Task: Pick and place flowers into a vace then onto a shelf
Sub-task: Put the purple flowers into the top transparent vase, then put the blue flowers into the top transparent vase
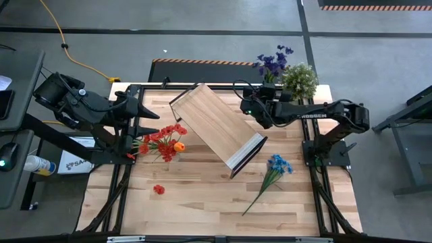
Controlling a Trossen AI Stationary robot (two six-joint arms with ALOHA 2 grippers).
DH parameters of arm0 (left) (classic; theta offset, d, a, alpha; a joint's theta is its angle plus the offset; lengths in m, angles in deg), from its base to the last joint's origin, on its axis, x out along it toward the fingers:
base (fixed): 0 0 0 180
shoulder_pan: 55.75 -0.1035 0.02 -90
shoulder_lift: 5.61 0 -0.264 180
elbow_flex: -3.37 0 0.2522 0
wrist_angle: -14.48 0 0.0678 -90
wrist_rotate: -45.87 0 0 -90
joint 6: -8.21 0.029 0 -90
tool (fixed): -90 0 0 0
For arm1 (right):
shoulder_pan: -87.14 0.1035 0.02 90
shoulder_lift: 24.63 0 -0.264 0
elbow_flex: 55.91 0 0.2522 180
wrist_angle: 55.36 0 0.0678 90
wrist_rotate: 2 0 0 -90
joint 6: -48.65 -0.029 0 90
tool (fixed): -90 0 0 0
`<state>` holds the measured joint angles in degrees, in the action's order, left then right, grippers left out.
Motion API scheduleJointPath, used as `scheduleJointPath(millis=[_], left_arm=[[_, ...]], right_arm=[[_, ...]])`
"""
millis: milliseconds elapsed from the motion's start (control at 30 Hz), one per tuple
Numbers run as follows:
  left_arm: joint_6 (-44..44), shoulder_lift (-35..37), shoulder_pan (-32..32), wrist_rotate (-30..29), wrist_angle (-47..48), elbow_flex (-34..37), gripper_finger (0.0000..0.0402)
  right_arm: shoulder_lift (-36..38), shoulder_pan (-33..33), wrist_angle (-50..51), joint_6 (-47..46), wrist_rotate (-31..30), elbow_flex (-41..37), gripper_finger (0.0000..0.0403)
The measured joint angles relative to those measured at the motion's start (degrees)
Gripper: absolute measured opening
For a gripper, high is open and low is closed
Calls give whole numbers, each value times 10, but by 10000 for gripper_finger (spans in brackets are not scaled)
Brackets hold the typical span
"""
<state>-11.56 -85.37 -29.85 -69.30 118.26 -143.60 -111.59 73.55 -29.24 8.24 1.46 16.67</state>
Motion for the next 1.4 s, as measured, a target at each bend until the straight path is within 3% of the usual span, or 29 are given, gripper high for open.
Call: scheduleJointPath(millis=[333,1233,1400], left_arm=[[0,0,0,-19,0,0,230],[0,0,0,-31,0,0,230],[5,0,0,-30,0,0,230]], right_arm=[[0,0,0,19,1,-4,27],[0,20,9,34,15,-4,130],[0,25,30,34,46,-4,150]])
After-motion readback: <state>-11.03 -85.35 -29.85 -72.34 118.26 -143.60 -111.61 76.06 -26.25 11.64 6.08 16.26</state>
